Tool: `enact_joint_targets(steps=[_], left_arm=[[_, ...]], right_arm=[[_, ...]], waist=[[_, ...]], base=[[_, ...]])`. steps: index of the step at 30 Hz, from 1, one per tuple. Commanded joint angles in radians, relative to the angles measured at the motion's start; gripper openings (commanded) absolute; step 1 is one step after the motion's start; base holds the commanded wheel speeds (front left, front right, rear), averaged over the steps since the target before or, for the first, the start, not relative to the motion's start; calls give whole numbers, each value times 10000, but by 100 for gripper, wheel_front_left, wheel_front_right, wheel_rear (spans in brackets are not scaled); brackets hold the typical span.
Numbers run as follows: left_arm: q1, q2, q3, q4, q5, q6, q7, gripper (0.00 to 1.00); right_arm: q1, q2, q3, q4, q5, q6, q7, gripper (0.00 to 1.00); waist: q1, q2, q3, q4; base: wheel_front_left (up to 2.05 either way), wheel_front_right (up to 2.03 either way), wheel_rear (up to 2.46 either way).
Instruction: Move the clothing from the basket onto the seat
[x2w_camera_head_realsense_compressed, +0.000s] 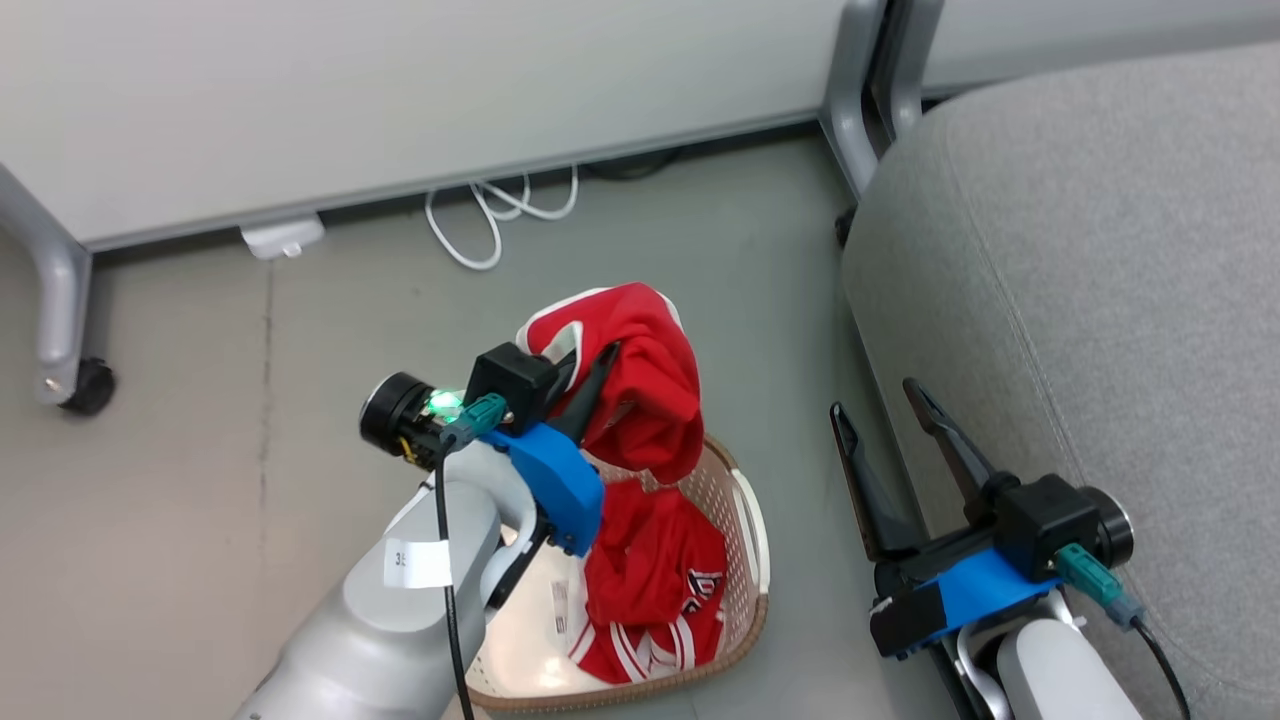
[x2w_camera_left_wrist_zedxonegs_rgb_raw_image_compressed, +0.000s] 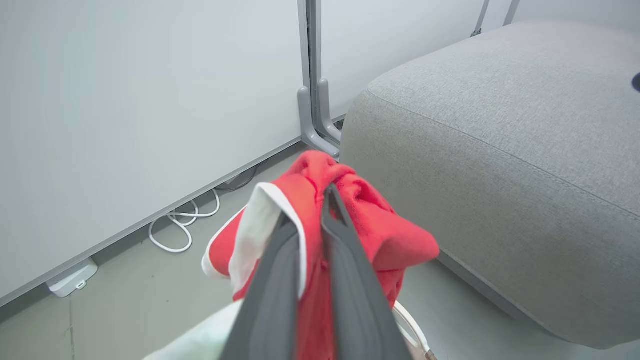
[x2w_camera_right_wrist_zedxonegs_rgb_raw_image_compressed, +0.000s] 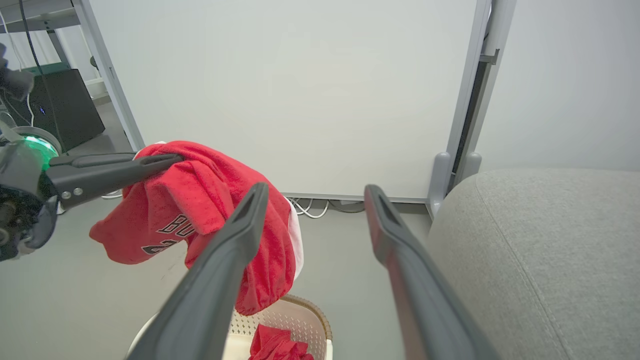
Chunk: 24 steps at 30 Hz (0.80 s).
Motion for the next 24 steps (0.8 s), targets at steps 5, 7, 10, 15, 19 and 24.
enact_joint_targets(steps=[5,7,10,15,19,24], left_arm=[[-43,-75,-183,-680,-141,-10,-49,0],[-171,-100,-278,-881,-204,-10,-49,0],[-319,-153,-482,-1063,-344,-10,-50,0],[-545,-252,-814,-1184,-736,-10,-50,0],[-683,-299,-1078,-1216,-1018,-11,-34,0],[-738,-325,-1321,-1191,-1319,-11,-33,0]], right_arm=[[419,-25,39,150,47,1,-38,100],[531,-25,73,202,54,1,-38,100],[691,-25,112,274,90,1,-38,100],[921,-25,167,321,157,1,-38,100],[1026,-25,229,373,191,1,-38,100],[1106,-25,293,452,228,1,-38,100]], waist=[[3,-1,-896,282],[3,-1,-1095,300],[3,-1,-1358,320],[3,-1,-1620,351],[3,-1,-1743,341],[3,-1,-1843,302]], base=[[0,0,0],[0,0,0],[0,0,0],[0,0,0],[0,0,0],[0,0,0]])
